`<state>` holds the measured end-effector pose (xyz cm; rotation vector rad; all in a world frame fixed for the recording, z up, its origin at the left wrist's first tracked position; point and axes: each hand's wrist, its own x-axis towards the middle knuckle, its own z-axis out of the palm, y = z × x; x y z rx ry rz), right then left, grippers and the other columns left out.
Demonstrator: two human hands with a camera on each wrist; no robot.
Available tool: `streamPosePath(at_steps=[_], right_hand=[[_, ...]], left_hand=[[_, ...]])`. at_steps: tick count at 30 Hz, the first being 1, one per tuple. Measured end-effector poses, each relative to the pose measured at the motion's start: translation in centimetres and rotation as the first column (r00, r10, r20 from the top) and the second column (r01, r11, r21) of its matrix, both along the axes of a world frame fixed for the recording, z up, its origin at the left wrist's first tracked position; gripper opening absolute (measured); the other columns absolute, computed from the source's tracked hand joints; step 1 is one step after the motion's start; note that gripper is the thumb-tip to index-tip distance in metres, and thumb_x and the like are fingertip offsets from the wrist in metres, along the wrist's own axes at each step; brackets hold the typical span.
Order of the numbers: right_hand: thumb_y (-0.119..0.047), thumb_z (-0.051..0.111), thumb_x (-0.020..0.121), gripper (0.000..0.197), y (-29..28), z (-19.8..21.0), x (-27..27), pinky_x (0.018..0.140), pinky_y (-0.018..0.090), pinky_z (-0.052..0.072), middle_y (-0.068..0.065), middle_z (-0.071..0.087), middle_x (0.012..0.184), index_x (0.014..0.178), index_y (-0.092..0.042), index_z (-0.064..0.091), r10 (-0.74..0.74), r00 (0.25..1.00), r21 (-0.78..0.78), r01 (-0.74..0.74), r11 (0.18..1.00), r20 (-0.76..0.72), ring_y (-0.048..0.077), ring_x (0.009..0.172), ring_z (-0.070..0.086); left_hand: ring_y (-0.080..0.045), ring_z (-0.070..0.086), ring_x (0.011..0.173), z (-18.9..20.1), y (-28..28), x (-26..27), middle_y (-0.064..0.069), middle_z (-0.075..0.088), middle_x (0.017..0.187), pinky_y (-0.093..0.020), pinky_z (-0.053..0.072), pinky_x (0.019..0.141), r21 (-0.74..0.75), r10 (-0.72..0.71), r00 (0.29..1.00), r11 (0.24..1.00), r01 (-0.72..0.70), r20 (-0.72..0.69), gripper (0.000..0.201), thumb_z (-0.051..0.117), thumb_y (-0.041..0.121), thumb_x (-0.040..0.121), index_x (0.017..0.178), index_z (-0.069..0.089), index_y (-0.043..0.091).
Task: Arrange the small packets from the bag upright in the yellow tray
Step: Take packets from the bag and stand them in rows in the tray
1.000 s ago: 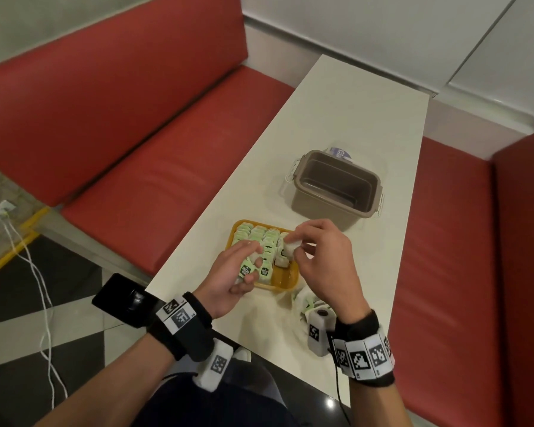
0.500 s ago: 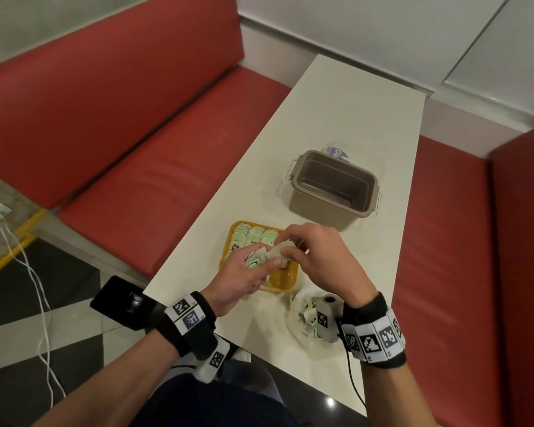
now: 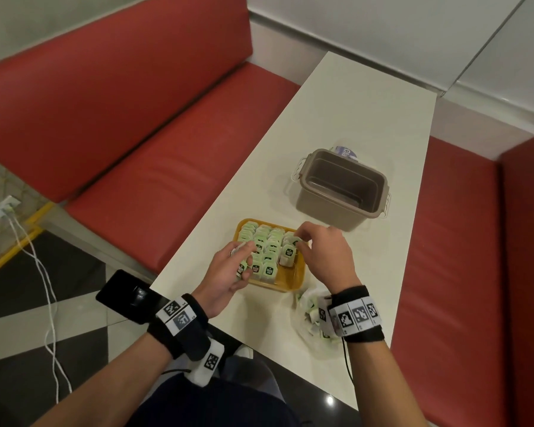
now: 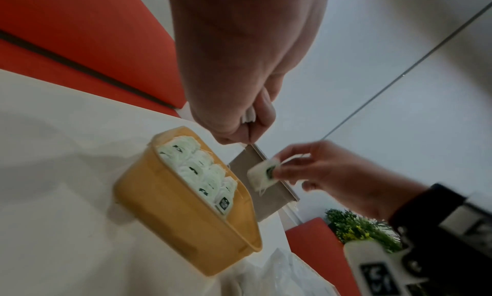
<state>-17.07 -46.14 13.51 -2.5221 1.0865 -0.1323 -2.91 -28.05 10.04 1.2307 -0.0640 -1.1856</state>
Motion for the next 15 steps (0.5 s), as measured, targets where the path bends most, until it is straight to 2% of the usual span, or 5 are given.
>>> streamPosePath(at_steps=[3, 7, 11, 15], right_hand=[[-0.021, 0.056, 0.104, 0.022, 0.2, -2.6, 0.5, 0.089, 0.043, 0.051, 0.003, 0.076, 0.102, 0.115, -0.031, 0.073, 0.047, 0.977, -0.115, -0.072, 0.991, -0.207, 0.031, 0.103, 0.062], [-0.017, 0.058, 0.102, 0.024, 0.6, -5.2, 1.1, 0.102, 0.045, 0.043, 0.003, 0.072, 0.106, 0.114, -0.031, 0.073, 0.125, 0.908, -0.054, -0.160, 0.986, -0.401, 0.030, 0.112, 0.061], [-0.013, 0.055, 0.101, 0.027, 0.3, -6.8, 2.1, 0.101, 0.048, 0.043, 0.004, 0.072, 0.103, 0.113, -0.030, 0.073, 0.110, 0.889, -0.106, -0.174, 0.979, -0.444, 0.031, 0.112, 0.060], [-0.016, 0.055, 0.101, 0.018, -0.1, -7.4, 2.9, 0.094, 0.045, 0.042, 0.003, 0.071, 0.097, 0.105, -0.027, 0.069, 0.052, 0.914, -0.193, -0.141, 0.971, -0.403, 0.032, 0.108, 0.061]], left_hand=[[-0.014, 0.042, 0.060, -0.4, 1.2, 0.5, -0.004, 0.055, 0.084, -0.021, 0.020, 0.041, 0.030, 0.014, 0.999, 0.999, -0.013, -0.031, 0.023, 0.068, 0.028, 0.105, 0.116, 0.063, 0.009], [-0.015, 0.043, 0.061, -0.5, 2.6, 0.6, -0.005, 0.056, 0.084, -0.021, 0.020, 0.042, 0.031, 0.004, 0.998, 1.000, -0.002, -0.061, 0.020, 0.066, 0.025, 0.106, 0.118, 0.059, 0.010], [-0.016, 0.046, 0.063, -0.5, 3.1, 0.5, -0.007, 0.058, 0.087, -0.020, 0.024, 0.040, 0.024, -0.027, 0.997, 0.999, 0.029, -0.076, 0.016, 0.064, 0.019, 0.106, 0.117, 0.058, 0.009], [-0.019, 0.049, 0.064, -0.3, 3.1, 0.5, -0.010, 0.061, 0.087, -0.020, 0.027, 0.039, -0.004, -0.036, 0.994, 0.999, 0.036, -0.107, 0.013, 0.051, 0.009, 0.107, 0.118, 0.058, 0.006]])
